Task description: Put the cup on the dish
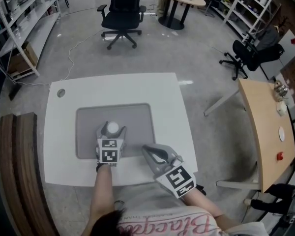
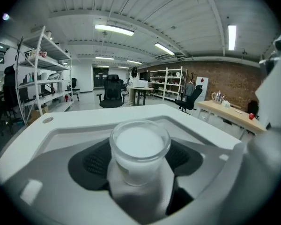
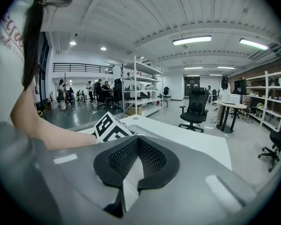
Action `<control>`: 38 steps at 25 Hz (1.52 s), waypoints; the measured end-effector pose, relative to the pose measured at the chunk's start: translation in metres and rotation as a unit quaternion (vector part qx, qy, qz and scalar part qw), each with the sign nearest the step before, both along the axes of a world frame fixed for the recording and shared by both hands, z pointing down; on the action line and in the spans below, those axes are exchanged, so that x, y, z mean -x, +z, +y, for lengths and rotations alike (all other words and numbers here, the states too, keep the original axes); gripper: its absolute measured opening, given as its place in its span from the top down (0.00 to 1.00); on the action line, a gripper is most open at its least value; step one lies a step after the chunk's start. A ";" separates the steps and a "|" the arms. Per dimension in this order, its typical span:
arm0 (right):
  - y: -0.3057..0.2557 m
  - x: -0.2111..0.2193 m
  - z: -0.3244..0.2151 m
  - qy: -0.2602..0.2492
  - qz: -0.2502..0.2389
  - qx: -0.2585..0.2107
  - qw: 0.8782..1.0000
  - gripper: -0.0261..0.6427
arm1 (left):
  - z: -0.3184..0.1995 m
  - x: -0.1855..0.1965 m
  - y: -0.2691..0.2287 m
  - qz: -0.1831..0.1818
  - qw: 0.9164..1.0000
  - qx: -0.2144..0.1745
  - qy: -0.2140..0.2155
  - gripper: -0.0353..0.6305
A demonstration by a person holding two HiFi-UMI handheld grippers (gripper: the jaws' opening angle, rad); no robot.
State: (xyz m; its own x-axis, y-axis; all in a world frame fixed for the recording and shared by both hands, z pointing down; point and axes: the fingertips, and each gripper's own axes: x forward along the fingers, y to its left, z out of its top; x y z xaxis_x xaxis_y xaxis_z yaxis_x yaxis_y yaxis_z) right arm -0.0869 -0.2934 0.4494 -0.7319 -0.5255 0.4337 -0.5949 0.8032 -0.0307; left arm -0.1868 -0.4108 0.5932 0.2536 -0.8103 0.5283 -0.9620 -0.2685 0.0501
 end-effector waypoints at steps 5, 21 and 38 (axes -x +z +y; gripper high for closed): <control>-0.004 0.001 0.002 0.010 -0.024 0.011 1.000 0.96 | 0.010 0.007 -0.004 0.022 1.000 0.002 -0.013 0.24; -0.025 0.000 0.035 -0.017 -0.063 -0.019 0.998 0.96 | 0.088 0.001 -0.102 0.049 0.992 -0.104 -0.047 0.45; -0.048 -0.050 0.126 -0.059 -0.082 -0.044 0.994 0.96 | 0.208 -0.058 -0.175 0.058 0.974 -0.201 -0.090 0.95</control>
